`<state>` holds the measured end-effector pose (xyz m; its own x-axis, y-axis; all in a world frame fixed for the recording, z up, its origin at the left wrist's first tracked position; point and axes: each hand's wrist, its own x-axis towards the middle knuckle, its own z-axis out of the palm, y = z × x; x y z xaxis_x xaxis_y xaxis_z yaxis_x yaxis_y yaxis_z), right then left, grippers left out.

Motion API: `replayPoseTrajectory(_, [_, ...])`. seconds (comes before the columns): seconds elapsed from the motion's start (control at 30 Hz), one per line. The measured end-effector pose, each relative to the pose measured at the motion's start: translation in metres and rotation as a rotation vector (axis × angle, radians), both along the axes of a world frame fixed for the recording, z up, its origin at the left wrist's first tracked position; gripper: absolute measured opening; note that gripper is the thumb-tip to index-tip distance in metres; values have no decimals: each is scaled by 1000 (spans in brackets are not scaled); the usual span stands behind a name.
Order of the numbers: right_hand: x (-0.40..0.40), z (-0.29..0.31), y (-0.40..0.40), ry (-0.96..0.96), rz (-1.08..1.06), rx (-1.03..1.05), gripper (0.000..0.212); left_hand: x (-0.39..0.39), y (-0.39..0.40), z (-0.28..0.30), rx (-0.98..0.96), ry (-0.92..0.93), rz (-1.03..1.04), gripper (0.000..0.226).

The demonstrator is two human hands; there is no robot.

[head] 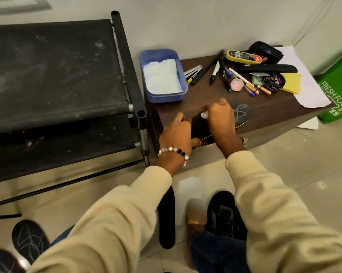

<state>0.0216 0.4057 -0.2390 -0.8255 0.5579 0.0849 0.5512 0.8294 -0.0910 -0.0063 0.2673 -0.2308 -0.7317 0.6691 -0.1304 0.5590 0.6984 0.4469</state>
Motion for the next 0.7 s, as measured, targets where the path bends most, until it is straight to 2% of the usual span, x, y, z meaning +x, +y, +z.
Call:
replayPoseTrajectory(0.13, [16,-2,-15,32,27,8,24,0,0,1,11,-20,12,54])
replayPoseTrajectory(0.3, [48,12,-39,-37,46,-36,27,2,-1,5,-16,-17,8,59])
replayPoseTrajectory(0.33, [53,15,-39,-12,11,-98,26,2,-1,6,-28,-20,10,60])
replayPoseTrajectory(0.4, [64,21,-34,177,-142,-308,26,3,0,8,-59,-24,16,60])
replayPoseTrajectory(0.5, [71,35,-17,692,-610,-893,23,5,2,13,-123,-8,30,52])
replayPoseTrajectory(0.57, [75,44,-2,905,-830,-1147,11,9,2,17,-184,1,50,47])
replayPoseTrajectory(0.63, [80,47,5,935,-864,-1229,7,14,3,20,-237,17,58,50])
replayPoseTrajectory(0.7, [83,42,6,818,-756,-1138,11,14,4,20,-248,31,69,57])
